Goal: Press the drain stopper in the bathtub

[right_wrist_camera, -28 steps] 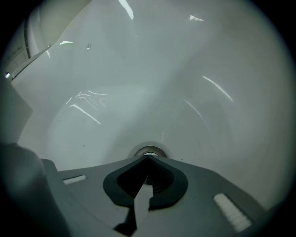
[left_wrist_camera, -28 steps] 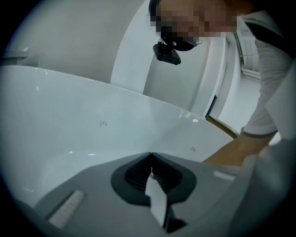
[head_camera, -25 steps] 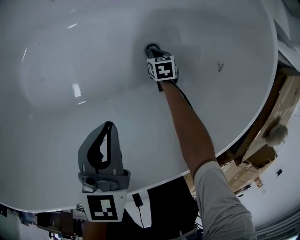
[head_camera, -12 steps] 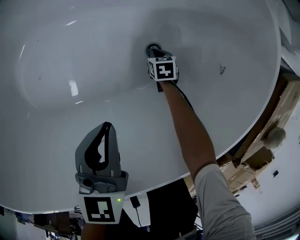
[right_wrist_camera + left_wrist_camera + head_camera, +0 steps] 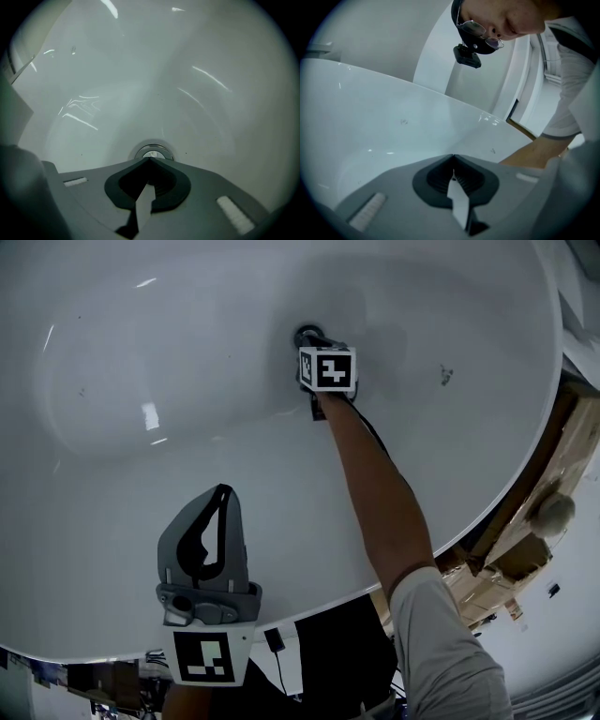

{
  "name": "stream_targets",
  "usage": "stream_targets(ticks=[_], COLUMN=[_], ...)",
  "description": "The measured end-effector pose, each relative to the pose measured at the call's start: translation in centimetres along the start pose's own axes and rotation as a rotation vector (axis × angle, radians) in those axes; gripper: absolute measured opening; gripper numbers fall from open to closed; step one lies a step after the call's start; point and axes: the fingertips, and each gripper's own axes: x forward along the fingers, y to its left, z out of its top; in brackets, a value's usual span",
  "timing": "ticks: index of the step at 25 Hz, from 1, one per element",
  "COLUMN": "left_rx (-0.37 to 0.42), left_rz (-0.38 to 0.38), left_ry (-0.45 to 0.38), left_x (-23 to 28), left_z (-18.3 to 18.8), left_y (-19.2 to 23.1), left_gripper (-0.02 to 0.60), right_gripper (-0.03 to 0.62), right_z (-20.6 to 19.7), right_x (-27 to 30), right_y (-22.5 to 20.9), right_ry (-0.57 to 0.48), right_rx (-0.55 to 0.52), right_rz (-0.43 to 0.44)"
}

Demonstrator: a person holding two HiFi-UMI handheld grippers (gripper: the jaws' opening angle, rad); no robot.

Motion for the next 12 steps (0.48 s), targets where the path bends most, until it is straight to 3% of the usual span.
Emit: stream_targets(ticks=[5,12], left_rx=[0.005,-0.004], left_rz=[0.003,-0.032], left_ry=[-0.010,0.005], left_x=[-0.8,-1.9], left_z=[0.7,0.7], left_y=[-0.1,-0.7], left_gripper=[0.000,0.000], right_gripper=[-0.002,-0.003], right_z=[0.3,2.6], right_x=[-1.0,-3.2], right_y=[0.5,1.5], right_ry=[-0.032,-0.141], right_rx=[0.000,0.115], right_rz=[-0.030,0.005])
